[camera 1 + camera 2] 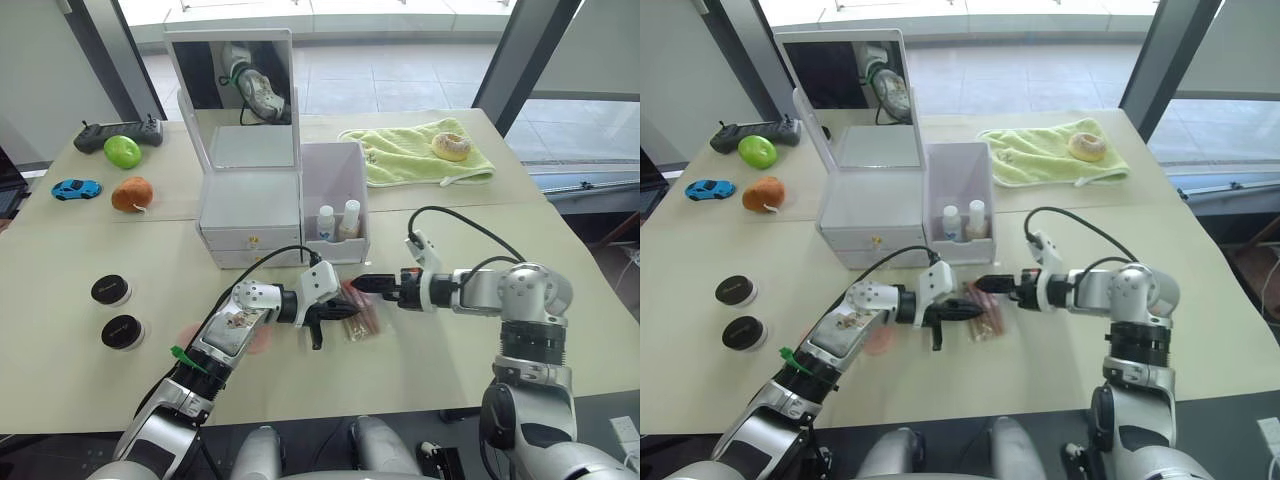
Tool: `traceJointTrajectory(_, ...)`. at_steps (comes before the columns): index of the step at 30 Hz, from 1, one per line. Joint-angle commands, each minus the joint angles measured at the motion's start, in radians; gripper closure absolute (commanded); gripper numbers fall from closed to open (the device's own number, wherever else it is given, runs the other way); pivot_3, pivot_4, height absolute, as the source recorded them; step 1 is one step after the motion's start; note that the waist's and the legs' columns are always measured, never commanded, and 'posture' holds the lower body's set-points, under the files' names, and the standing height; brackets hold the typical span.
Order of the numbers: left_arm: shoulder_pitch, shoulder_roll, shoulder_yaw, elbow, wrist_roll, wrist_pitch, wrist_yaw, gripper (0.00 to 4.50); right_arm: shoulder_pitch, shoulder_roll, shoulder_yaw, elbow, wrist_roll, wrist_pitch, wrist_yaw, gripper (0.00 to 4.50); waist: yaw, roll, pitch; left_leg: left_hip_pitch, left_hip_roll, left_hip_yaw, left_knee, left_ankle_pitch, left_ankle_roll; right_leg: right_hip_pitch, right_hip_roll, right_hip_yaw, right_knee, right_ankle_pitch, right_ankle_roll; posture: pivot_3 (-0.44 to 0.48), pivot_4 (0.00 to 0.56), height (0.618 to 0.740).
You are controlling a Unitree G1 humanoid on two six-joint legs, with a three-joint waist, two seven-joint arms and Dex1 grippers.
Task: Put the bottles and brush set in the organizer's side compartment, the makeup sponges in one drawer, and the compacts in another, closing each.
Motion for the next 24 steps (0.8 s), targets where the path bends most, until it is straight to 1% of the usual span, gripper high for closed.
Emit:
traceJointTrajectory(1, -0.001, 0.002, 0.012, -0.017, 0.0, -0.025, -0.004, 4.5, -0.002, -0.001, 0.033, -0.001, -0.003, 0.016, 0.012, 0.01, 0.001, 0.0, 0.0, 0.001, 0.0, 0.0, 0.001, 0.0, 0.0, -0.001, 0.0, 0.0, 0.0, 0.0, 0.0, 0.0, 0.15, 0.74)
traceJointTrajectory(5, 0.0, 0.005, 0.012, -0.019, 0.001, -0.026, -0.001, 4.5, 0.011, -0.023, 0.066, 0.047, -0.041, -0.027, 0.027, 0.01, 0.006, 0.0, 0.0, 0.001, 0.0, -0.001, 0.002, 0.0, 0.0, 0.0, 0.0, 0.0, 0.0, 0.001, -0.001, 0.0, 0.15, 0.74)
traceJointTrajectory(8, 0.001, 0.007, 0.013, -0.021, 0.002, -0.026, -0.001, 4.5, 0.013, -0.042, 0.087, 0.075, -0.06, -0.057, 0.042, 0.52, 0.006, 0.0, 0.0, 0.001, 0.0, -0.001, 0.002, 0.0, 0.0, 0.0, 0.0, 0.0, 0.0, 0.0, 0.0, 0.0, 0.15, 0.74)
traceJointTrajectory(11, 0.001, 0.009, 0.014, -0.021, 0.002, -0.026, -0.001, 4.5, 0.012, -0.051, 0.097, 0.086, -0.065, -0.071, 0.055, 1.49, 0.006, 0.0, 0.0, 0.001, 0.0, -0.001, 0.002, 0.0, 0.0, 0.0, 0.0, 0.0, 0.0, 0.0, 0.0, 0.0, 0.15, 0.74)
traceJointTrajectory(18, 0.005, 0.013, 0.014, -0.023, 0.002, -0.027, 0.0, 4.5, 0.018, -0.045, 0.093, 0.08, -0.077, -0.078, 0.068, 3.91, 0.007, 0.0, 0.0, 0.001, 0.0, -0.001, 0.002, 0.0, 0.0, 0.0, 0.0, 0.0, 0.0, 0.0, 0.0, 0.0, 0.15, 0.74)
traceJointTrajectory(20, 0.003, 0.013, 0.015, -0.021, 0.003, -0.027, 0.001, 4.5, 0.018, -0.042, 0.088, 0.079, -0.08, -0.082, 0.069, 4.48, 0.007, 0.0, 0.0, 0.0, 0.0, -0.001, 0.002, 0.0, 0.0, 0.0, 0.0, 0.0, 0.0, 0.0, 0.0, 0.0, 0.15, 0.74)
traceJointTrajectory(24, 0.0, 0.012, 0.018, -0.016, 0.003, -0.027, 0.006, 4.5, 0.019, -0.033, 0.071, 0.067, -0.082, -0.089, 0.066, 4.48, 0.007, 0.0, 0.0, 0.001, 0.0, -0.001, 0.002, 0.0, 0.0, 0.0, 0.0, -0.001, 0.0, 0.0, 0.0, 0.0, 0.15, 0.74)
